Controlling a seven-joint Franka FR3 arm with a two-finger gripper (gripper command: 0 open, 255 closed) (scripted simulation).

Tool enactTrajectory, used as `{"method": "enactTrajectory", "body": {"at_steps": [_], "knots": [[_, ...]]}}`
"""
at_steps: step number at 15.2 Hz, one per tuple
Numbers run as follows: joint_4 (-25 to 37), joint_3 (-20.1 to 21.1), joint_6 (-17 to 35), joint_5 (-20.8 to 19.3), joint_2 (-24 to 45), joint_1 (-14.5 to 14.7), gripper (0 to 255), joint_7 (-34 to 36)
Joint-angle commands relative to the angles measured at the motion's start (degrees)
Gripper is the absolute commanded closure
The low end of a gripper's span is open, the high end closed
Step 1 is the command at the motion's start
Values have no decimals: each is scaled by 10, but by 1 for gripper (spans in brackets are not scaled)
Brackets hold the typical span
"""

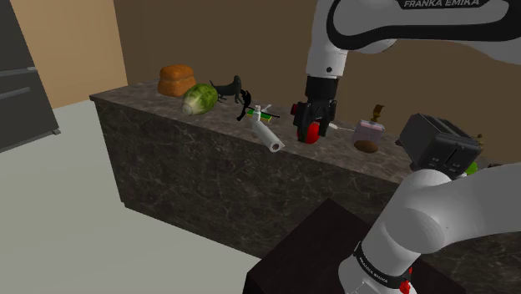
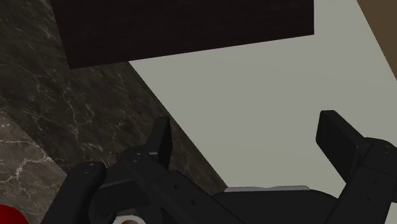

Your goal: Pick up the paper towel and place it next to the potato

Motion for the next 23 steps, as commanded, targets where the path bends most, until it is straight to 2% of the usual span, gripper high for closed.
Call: {"method": "enactTrajectory", "body": {"at_steps": [1,12,23], "knots": [[0,0,0,0,0,0,0,0],[51,-21,175,-59,198,-42,0,-22],[184,-45,285,-106,411,-74,0,-26]]}}
